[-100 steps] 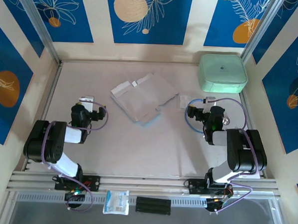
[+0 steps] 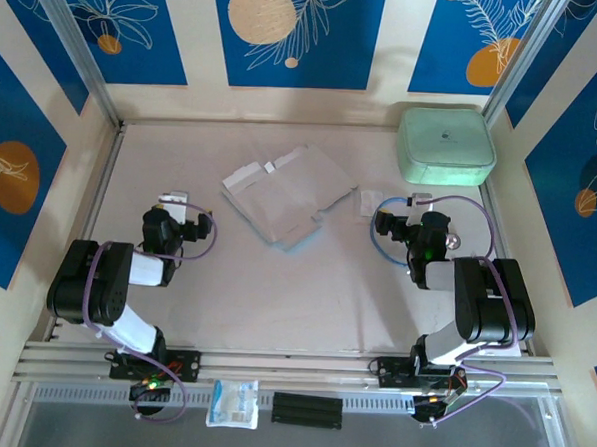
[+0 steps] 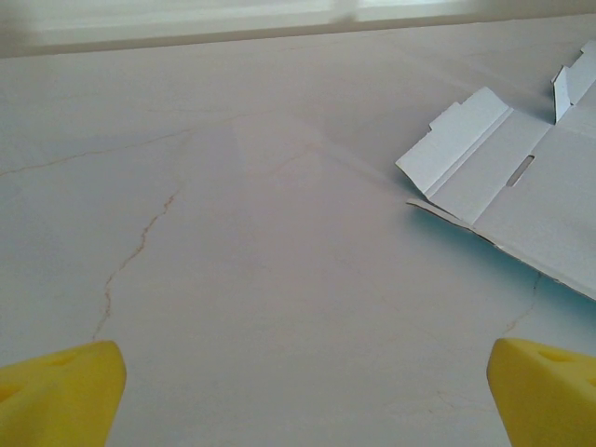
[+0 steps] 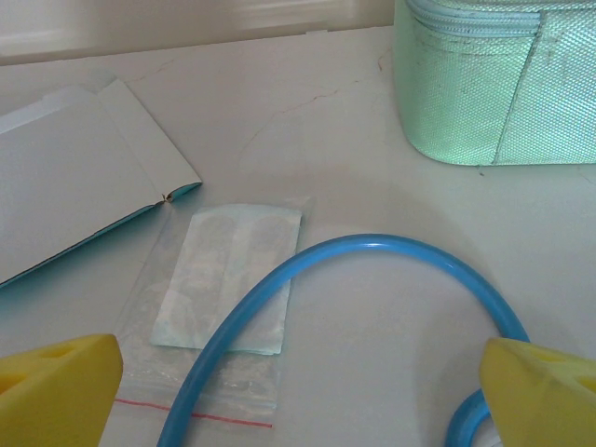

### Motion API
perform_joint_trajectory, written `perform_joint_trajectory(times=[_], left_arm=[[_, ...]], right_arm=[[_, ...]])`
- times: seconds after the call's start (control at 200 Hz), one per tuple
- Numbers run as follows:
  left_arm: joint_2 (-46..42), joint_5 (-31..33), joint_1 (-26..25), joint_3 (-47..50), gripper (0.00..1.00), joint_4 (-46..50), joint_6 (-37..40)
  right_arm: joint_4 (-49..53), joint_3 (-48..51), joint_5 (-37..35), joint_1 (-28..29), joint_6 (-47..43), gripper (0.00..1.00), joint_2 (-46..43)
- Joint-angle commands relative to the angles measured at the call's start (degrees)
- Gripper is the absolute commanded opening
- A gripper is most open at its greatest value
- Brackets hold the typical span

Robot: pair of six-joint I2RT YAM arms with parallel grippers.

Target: Fold the paper box

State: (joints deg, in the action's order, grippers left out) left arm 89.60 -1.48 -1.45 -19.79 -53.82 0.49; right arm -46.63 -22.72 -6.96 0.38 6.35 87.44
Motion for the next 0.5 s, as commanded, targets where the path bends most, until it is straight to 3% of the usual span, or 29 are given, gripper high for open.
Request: perform_joint_trajectory(times=[0.0,0.06,0.14,0.215,0.28,0.375,0.495], left_arm=[[-0.4,1.2,0.3,0.1,0.99,-2.8,-0.1],[-2.1,3.5,0.3,2.2,0.99,-5.5,-1.1],[-8.7,6.5,-0.1,4.2,0.99,-3.5,-1.4],[-19.8,10.2,-0.8,0.9,1.0,13.8,-4.6],[-27.4,12.7,-1.0,-5.7,0.94,33.8,-16.2],[-30.6,5.1,-1.4,-15.6,0.91,55.5,-30.6],[-27.7,-6.2,-5.6,-25.0,0.87,74.3,-41.3]], right_arm=[[0.5,-0.8,2.0,0.5,-1.5,0.99,-1.5],[6.1,-1.7,-1.4,2.1,-2.0,0.99,-6.1],[21.3,-5.8,-6.8,4.6,1.4,0.99,-15.9],[37.4,-11.6,-4.0,5.5,8.4,1.0,-23.3],[48.6,-17.4,1.8,6.7,14.1,0.98,-26.2],[62.1,-27.2,11.2,11.0,15.9,0.97,-24.0],[78.0,-41.2,18.6,18.5,13.1,0.97,-14.9]])
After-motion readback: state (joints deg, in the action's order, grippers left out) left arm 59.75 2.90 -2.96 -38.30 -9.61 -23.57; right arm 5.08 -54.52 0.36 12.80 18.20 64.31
